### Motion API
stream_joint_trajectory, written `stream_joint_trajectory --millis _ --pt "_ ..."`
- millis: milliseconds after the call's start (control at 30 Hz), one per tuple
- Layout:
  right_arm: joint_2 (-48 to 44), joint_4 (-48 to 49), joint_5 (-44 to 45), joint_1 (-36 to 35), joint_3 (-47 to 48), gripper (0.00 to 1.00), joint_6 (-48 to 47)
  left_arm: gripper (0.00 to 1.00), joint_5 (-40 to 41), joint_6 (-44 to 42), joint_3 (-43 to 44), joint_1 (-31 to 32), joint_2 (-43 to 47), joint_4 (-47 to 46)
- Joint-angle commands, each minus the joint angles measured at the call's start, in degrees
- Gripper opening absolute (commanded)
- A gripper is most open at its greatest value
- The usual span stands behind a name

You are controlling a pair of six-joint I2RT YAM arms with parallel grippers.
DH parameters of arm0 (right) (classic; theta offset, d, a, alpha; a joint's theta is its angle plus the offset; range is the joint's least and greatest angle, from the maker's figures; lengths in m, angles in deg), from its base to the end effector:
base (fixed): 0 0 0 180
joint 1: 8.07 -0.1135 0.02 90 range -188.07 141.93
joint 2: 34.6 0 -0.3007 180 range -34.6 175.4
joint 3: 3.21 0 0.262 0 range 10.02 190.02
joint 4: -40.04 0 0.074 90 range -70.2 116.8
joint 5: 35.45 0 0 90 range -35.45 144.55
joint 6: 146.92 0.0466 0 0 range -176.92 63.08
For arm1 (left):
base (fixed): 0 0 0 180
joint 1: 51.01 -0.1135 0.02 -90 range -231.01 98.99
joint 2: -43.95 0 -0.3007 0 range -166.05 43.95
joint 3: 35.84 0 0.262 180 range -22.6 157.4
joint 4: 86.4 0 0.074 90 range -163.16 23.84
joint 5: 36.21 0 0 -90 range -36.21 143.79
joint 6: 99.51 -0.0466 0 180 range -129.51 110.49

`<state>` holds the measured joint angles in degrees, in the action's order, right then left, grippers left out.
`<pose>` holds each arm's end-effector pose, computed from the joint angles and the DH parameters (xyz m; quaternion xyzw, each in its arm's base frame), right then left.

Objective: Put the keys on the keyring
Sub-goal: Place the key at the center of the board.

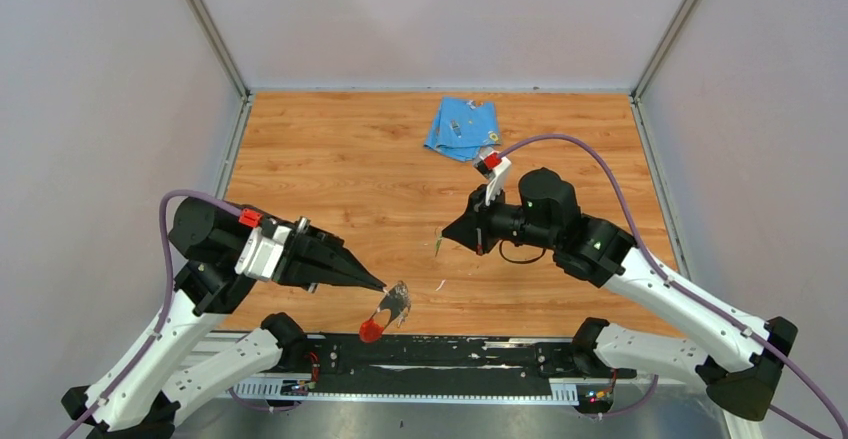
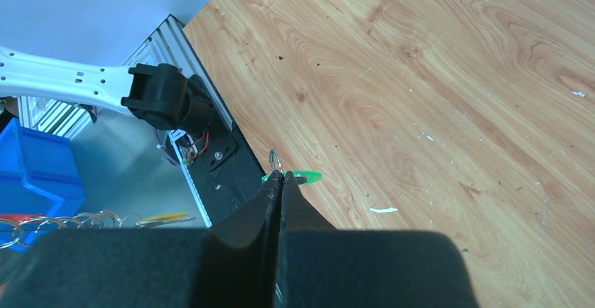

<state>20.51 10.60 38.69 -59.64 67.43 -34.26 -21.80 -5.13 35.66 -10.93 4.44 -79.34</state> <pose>0.1241 0.1769 0.4017 -0.2770 0.7341 0.4550 0.4212 0.0382 -0.0911 0.4797 0.6221 0.2462 -0.5571 0.4920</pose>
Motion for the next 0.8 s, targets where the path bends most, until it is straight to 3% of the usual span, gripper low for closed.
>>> stream_joint_trajectory --millis 0,400,767 --pt "-1.49 1.62 -0.84 0.86 -0.89 0.0 -0.99 0.0 6.37 9.73 1.5 0.86 -0.26 -7.0" --pt "-1.66 2.44 0.28 0.98 -1.74 0.0 -0.61 0.0 18.48 21.25 2.36 1.58 -0.25 -13.11" --pt "-0.71 2.15 1.21 1.03 -0.96 0.0 -0.97 0.0 13.4 18.4 0.04 1.76 0.36 -13.95"
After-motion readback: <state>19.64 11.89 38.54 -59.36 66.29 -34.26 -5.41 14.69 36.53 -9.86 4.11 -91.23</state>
